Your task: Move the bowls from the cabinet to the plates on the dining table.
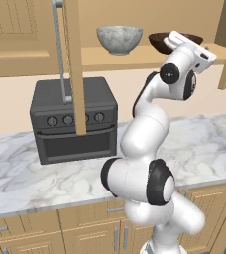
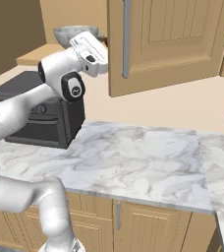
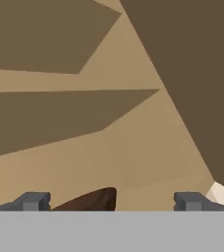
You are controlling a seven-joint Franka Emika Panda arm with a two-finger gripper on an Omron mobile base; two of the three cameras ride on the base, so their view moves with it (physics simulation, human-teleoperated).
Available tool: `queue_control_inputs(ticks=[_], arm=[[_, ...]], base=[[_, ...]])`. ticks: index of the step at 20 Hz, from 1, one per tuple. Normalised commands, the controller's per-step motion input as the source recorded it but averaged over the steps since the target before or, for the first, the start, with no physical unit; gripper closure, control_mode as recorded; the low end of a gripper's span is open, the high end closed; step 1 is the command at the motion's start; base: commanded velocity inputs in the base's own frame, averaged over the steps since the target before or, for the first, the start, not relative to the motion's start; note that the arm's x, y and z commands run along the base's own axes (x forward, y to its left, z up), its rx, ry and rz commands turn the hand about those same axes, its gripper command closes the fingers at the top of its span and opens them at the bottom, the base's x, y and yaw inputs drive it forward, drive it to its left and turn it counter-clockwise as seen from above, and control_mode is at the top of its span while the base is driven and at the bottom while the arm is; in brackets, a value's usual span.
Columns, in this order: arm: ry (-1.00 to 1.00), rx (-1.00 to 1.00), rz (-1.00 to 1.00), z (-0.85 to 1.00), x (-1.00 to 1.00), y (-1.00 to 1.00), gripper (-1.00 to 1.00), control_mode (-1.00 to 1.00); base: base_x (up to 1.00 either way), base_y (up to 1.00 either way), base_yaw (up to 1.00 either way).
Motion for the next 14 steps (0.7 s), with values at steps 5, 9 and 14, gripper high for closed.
queue_control_inputs(ticks=[5, 9, 14], arm=[[0.03, 0.07, 0.00, 0.01, 0.13, -0.31, -1.00, -1.00], [0.02, 0.06, -0.01, 0.00, 0.13, -0.27, -1.00, -1.00], [0.00, 0.06, -0.03, 0.01, -0.01, -0.23, -1.00, -1.00]], base=[[0.00, 0.00, 0.00], [0.00, 0.00, 0.00], [0.00, 0.00, 0.00]])
